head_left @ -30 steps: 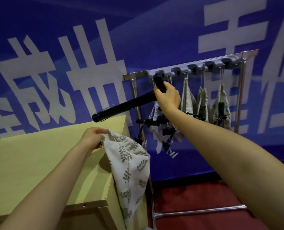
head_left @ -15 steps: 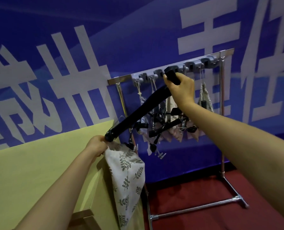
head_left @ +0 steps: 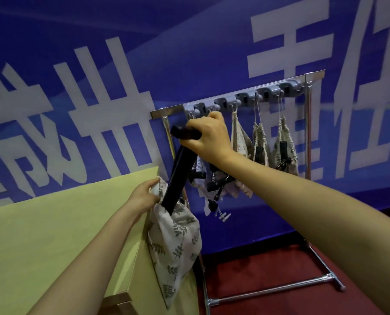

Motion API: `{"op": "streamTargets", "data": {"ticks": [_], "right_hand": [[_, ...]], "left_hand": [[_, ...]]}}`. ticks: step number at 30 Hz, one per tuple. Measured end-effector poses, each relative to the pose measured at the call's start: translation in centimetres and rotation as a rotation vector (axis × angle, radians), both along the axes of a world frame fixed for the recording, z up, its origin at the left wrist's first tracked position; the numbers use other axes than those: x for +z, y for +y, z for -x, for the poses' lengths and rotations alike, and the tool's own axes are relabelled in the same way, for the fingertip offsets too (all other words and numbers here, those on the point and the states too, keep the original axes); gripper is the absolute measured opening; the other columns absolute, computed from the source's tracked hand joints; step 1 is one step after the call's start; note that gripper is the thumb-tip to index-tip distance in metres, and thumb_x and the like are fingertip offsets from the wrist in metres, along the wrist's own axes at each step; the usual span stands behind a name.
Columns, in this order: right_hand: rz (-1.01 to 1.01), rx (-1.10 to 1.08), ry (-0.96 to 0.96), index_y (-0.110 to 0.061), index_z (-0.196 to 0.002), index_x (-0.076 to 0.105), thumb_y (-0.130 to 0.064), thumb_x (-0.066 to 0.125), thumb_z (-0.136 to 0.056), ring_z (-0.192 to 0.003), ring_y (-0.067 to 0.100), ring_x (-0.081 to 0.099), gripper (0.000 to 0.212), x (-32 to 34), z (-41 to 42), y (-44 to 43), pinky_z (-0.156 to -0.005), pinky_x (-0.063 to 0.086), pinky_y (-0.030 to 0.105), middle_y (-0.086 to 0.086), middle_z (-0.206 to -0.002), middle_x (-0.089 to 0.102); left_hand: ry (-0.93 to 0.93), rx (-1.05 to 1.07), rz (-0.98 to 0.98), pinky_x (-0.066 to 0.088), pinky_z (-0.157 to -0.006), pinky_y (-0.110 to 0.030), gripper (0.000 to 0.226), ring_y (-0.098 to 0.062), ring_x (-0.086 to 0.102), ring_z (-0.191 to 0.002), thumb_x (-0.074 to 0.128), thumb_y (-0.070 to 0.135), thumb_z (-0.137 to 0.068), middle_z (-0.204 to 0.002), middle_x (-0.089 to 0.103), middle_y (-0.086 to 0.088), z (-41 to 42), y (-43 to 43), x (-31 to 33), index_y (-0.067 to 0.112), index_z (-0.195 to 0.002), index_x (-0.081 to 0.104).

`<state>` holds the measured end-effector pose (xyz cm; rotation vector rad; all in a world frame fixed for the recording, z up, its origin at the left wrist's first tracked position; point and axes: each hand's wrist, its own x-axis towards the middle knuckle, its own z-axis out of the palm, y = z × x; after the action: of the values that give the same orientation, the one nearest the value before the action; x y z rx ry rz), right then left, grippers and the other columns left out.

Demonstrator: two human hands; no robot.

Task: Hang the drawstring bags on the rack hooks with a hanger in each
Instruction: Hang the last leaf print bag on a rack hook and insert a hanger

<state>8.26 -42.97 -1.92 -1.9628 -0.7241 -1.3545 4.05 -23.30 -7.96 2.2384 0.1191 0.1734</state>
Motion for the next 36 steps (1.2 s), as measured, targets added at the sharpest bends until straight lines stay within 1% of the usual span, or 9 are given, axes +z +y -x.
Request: {"op": "streamTargets", "data": {"ticks": [3,5,8,14,18,24,30,33,36], "right_hand": [[0.180,-0.028,-0.040,-0.016,-0.064,0.061,-0.042,0.063,-0.071,-0.052,0.017,0.050,0.027,-0.3,0.0,2.0,-0.074,0.023,0.031,-0.003,-0.055,0.059],[0.324,-0.035,-0.034,-0.017,-0.065,0.062,-0.041,0.066,-0.068,-0.054,0.021,0.056,0.025,-1.5,0.1,3.6,-0.075,0.024,0.033,-0.002,-0.055,0.061],[0.413,-0.040,0.031,-0.015,-0.073,0.061,-0.040,0.068,-0.071,-0.055,0.025,0.057,0.026,-3.2,0.1,4.8,-0.075,0.025,0.032,0.000,-0.059,0.063],[0.450,0.105,0.523,-0.015,-0.092,0.036,-0.039,0.067,-0.079,-0.066,0.023,0.049,0.042,-2.4,1.5,5.4,-0.061,0.025,0.031,0.003,-0.079,0.060],[0.395,0.264,0.646,-0.015,-0.095,0.042,-0.036,0.073,-0.075,-0.083,0.020,0.045,0.042,-2.7,0.9,4.9,-0.061,0.031,0.024,0.007,-0.093,0.052],[0.265,0.303,0.464,-0.011,-0.117,0.052,-0.032,0.065,-0.079,-0.108,0.020,0.050,0.045,-4.5,1.1,2.5,-0.091,0.041,0.029,0.006,-0.115,0.057],[0.312,0.134,-0.212,-0.005,-0.072,0.055,-0.009,0.045,-0.079,-0.057,0.025,0.046,0.013,-7.2,3.3,1.6,-0.055,0.029,0.029,0.010,-0.066,0.053],[0.393,0.045,0.251,-0.005,-0.089,0.061,-0.014,0.043,-0.090,-0.064,0.033,0.058,0.020,-9.7,2.7,2.6,-0.053,0.032,0.030,0.013,-0.077,0.062],[0.132,0.014,0.690,-0.010,-0.105,0.055,-0.028,0.049,-0.094,-0.076,0.034,0.061,0.023,-10.1,1.5,3.6,-0.060,0.044,0.038,0.013,-0.086,0.066]], "left_hand": [[-0.041,-0.140,0.089,0.045,-0.044,-0.021,0.064,-0.042,0.061,-0.099,0.051,-0.011,-0.084,-0.131,0.057,-0.012,0.3,-0.7,1.2,0.022,-0.139,0.046],[-0.122,-0.158,0.168,0.040,-0.048,-0.023,0.054,-0.024,0.057,-0.069,0.050,-0.011,-0.084,-0.105,0.064,-0.011,0.8,-1.5,2.2,0.019,-0.129,0.055],[-0.133,-0.187,0.302,0.043,-0.066,-0.032,0.048,-0.021,0.054,-0.076,0.048,-0.018,-0.079,-0.081,0.061,-0.008,1.5,-1.7,3.0,0.023,-0.099,0.063],[-0.196,-0.169,0.385,0.053,-0.059,-0.011,0.030,-0.005,0.066,-0.069,0.069,-0.009,-0.076,-0.082,0.065,-0.003,2.1,-2.3,1.7,0.007,-0.100,0.062],[-0.265,-0.041,0.341,0.052,-0.068,-0.023,0.028,-0.019,0.059,-0.078,0.062,-0.012,-0.079,-0.078,0.058,0.001,1.5,-3.5,1.1,0.015,-0.083,0.056],[-0.330,0.037,0.308,0.051,-0.064,-0.022,0.014,-0.021,0.056,-0.078,0.044,-0.001,-0.093,-0.081,0.057,-0.009,0.5,-4.1,1.1,-0.001,-0.094,0.058],[-0.413,0.227,0.478,0.052,-0.073,-0.026,0.028,-0.020,0.062,-0.087,0.079,0.015,-0.072,-0.084,0.065,-0.002,-0.3,-3.1,0.1,0.009,-0.096,0.065],[-0.370,0.296,0.606,0.052,-0.080,-0.033,0.027,-0.020,0.060,-0.085,0.078,0.020,-0.074,-0.088,0.064,-0.005,-0.1,-3.2,0.4,0.012,-0.094,0.062],[-0.373,0.250,0.705,0.049,-0.051,-0.018,0.024,-0.009,0.059,-0.059,0.076,0.018,-0.077,-0.070,0.059,-0.003,0.4,-3.3,0.3,0.007,-0.093,0.061]]}}
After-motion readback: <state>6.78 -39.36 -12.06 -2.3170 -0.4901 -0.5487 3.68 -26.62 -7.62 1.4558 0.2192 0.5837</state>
